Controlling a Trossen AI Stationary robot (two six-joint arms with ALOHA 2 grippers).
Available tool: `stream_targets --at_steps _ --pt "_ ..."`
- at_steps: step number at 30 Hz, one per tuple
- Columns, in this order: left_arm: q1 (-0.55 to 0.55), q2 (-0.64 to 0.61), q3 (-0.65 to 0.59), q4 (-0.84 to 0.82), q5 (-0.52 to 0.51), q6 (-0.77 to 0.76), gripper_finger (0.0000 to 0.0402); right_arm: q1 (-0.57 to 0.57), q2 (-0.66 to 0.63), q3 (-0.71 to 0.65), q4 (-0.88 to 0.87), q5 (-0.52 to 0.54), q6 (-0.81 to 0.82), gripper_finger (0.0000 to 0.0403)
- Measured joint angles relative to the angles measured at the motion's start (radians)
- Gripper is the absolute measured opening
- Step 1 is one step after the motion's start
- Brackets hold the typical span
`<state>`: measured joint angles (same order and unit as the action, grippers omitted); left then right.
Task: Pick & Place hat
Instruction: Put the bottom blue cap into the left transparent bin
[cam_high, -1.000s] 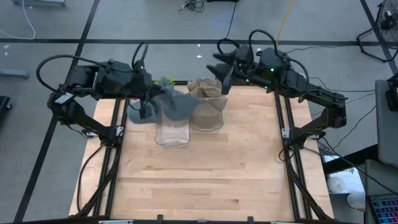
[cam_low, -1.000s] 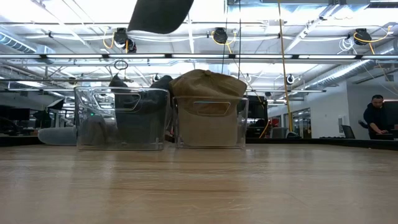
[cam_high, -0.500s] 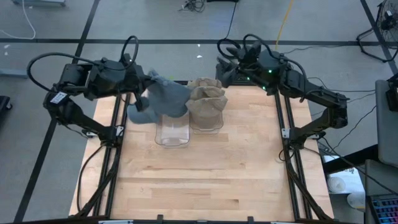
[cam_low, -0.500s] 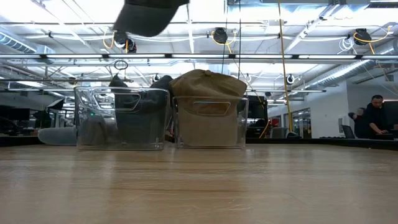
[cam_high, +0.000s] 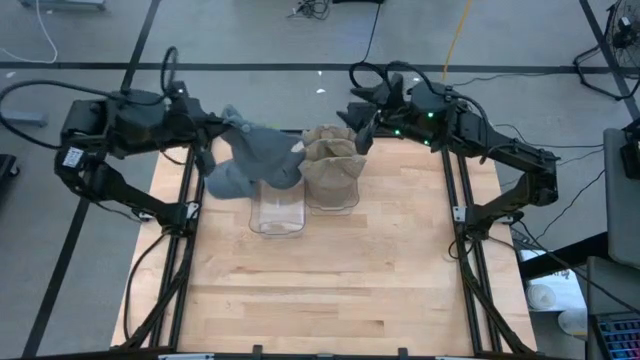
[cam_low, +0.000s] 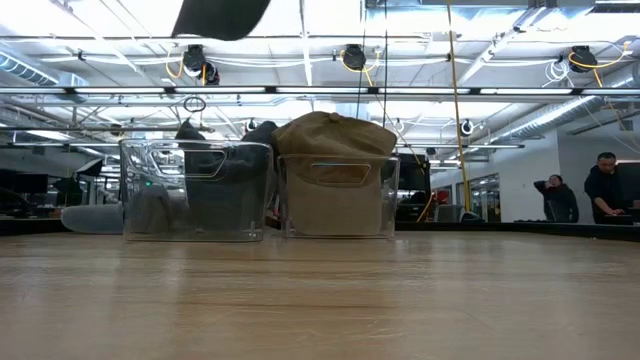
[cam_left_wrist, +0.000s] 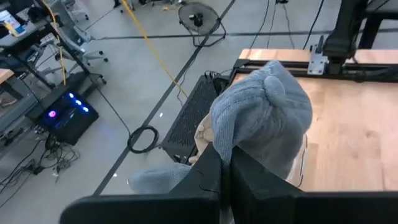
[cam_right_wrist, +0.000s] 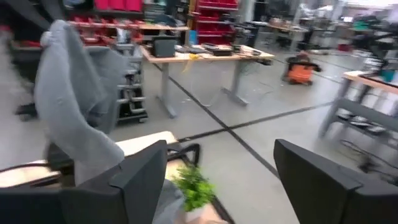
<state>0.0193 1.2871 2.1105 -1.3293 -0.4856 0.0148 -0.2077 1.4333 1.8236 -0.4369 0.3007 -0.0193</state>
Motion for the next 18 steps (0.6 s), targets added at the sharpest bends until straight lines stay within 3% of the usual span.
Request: stream_targets --at_steps 9,18 --pt "-0.025 -0.020 0.000 0.030 0.076 0.062 0.0006 0.008 0.055 0.000 0.092 -0.284 0.068 0.0286" --pt "-0.034 0.018 0.001 0.115 0.090 0.097 0.0006 0.037 0.103 0.000 0.223 -0.304 0.112 0.0272"
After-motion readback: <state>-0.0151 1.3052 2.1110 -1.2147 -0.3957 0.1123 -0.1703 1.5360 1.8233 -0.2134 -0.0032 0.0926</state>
